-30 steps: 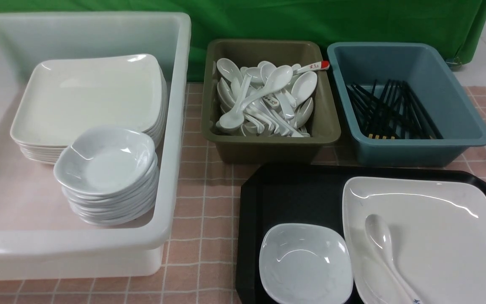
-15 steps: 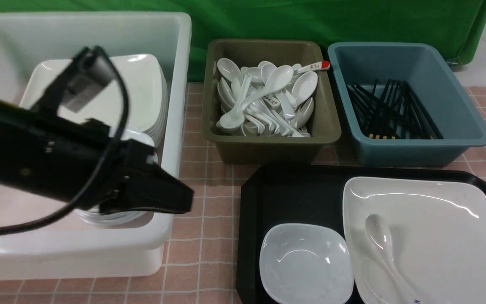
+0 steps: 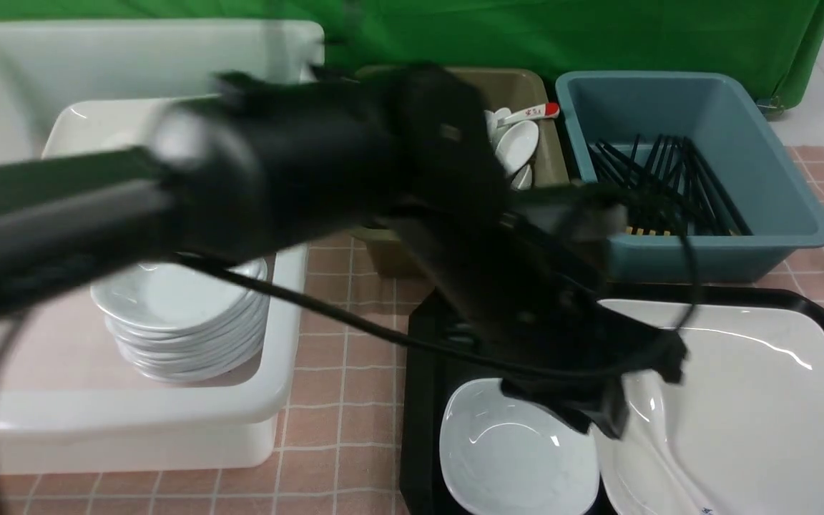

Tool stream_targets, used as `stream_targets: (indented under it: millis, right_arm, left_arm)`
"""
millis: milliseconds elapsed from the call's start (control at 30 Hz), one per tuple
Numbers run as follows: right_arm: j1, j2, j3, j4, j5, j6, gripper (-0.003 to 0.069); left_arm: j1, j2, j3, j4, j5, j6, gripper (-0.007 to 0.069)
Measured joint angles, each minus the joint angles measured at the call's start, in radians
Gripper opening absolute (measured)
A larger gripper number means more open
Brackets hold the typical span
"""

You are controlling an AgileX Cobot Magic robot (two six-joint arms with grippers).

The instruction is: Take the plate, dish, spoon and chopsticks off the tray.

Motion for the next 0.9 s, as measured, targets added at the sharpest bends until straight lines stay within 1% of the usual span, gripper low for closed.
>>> stream_targets:
  millis: [33, 67, 100, 167, 267, 333, 433, 500, 600, 833, 900]
  right_arm:
    - [0.000, 0.000, 0.000, 0.000, 0.000, 0.000, 0.0070]
    - [0.000, 0.000, 0.000, 0.000, 0.000, 0.000, 0.0072]
    - [0.000, 0.000, 0.000, 0.000, 0.000, 0.000, 0.0074]
    - [0.000, 0.000, 0.000, 0.000, -0.001, 0.000, 0.0080]
    - [0.000, 0.000, 0.000, 0.000, -0.003, 0.001, 0.0090]
    - [0.000, 0.000, 0.000, 0.000, -0.003, 0.011, 0.0097]
    - [0.000, 0.000, 0.000, 0.000, -0.011, 0.029, 0.0107]
    - [0.000, 0.000, 0.000, 0.000, -0.016, 0.031, 0.0112]
    - [0.000, 0.000, 0.000, 0.000, -0.027, 0.036, 0.0122]
    - [0.000, 0.000, 0.000, 0.000, -0.030, 0.042, 0.0134]
    - [0.000, 0.000, 0.000, 0.000, -0.039, 0.045, 0.0140]
  left_arm:
    - [-0.008, 0.007, -0.007, 0.007, 0.004, -0.010, 0.0223]
    - [-0.028, 0.056, -0.050, 0.022, 0.011, -0.041, 0.0255]
    - [-0.037, 0.069, -0.067, 0.027, 0.012, -0.057, 0.0269]
    - [-0.060, 0.147, -0.128, 0.043, 0.012, -0.146, 0.0325]
    - [-0.072, 0.222, -0.189, 0.052, 0.014, -0.251, 0.0369]
    - [-0.074, 0.267, -0.227, 0.050, 0.015, -0.305, 0.0382]
    - [-0.074, 0.326, -0.298, 0.028, 0.025, -0.365, 0.0385]
    - [-0.074, 0.346, -0.327, 0.025, 0.031, -0.381, 0.0383]
    - [-0.074, 0.409, -0.435, 0.024, 0.063, -0.412, 0.0373]
    - [-0.074, 0.483, -0.555, 0.064, 0.166, -0.494, 0.0364]
    - [-0.074, 0.508, -0.574, 0.076, 0.179, -0.546, 0.0364]
